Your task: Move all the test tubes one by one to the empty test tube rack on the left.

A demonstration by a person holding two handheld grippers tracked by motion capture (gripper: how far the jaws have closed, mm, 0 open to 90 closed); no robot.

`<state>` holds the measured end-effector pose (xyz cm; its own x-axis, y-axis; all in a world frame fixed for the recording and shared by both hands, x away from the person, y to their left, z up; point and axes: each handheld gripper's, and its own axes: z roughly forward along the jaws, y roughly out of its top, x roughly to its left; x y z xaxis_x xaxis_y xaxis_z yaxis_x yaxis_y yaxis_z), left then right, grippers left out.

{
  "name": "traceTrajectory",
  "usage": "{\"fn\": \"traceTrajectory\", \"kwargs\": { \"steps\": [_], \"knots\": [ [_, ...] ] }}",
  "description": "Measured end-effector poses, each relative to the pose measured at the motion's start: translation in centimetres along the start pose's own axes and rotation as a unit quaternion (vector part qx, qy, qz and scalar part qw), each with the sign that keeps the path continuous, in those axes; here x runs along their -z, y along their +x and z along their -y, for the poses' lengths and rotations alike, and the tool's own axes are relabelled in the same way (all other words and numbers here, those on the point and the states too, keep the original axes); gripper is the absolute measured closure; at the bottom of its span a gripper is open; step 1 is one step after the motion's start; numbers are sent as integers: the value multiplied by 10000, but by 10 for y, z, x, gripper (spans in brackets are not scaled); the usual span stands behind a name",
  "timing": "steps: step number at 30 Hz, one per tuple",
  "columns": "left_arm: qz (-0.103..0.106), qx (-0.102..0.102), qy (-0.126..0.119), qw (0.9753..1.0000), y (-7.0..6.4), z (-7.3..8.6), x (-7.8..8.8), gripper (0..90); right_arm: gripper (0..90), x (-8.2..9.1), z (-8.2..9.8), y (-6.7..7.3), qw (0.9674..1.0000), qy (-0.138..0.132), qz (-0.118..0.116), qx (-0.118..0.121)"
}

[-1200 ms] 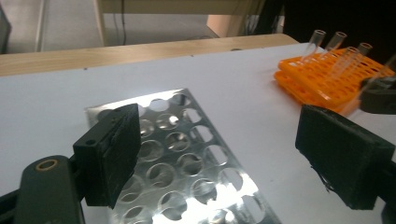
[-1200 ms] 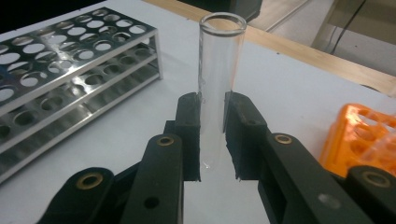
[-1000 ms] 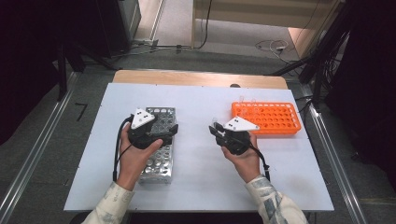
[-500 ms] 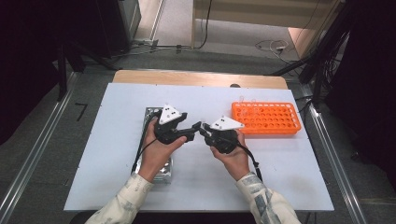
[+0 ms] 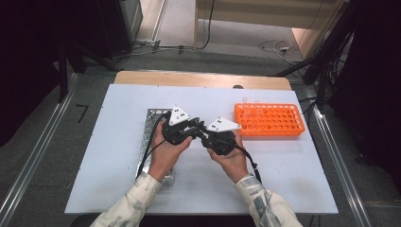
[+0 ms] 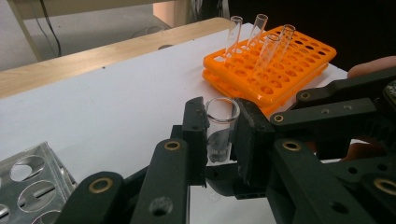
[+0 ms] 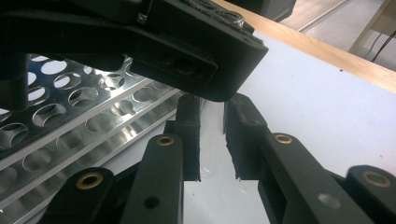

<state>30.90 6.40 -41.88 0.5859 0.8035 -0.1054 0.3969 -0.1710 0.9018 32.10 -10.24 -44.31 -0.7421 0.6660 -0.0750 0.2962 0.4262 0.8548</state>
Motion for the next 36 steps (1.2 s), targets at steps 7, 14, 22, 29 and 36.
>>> {"fn": "traceTrajectory", "kwargs": {
  "steps": [7, 14, 22, 29, 36],
  "knots": [
    [-28, -29, -28, 10000, 0, -2, -1, 760, 623, 1, 0, -1, 10000, -11, -41, -62],
    [-63, 56, -97, 9999, 5, -11, 1, 760, 404, 8, 1, -11, 9995, -18, -100, -303],
    [-142, 144, -139, 9997, 11, -23, 3, 760, 344, 22, 11, -22, 9992, -40, -32, -405],
    [-304, 237, -171, 9991, 23, -29, 6, 761, 344, 31, 24, -34, 9986, -24, 73, -528],
    [-499, 283, -181, 9982, 37, -36, 10, 760, 343, 37, 32, -42, 9980, -39, 109, -621]
  ]
}}
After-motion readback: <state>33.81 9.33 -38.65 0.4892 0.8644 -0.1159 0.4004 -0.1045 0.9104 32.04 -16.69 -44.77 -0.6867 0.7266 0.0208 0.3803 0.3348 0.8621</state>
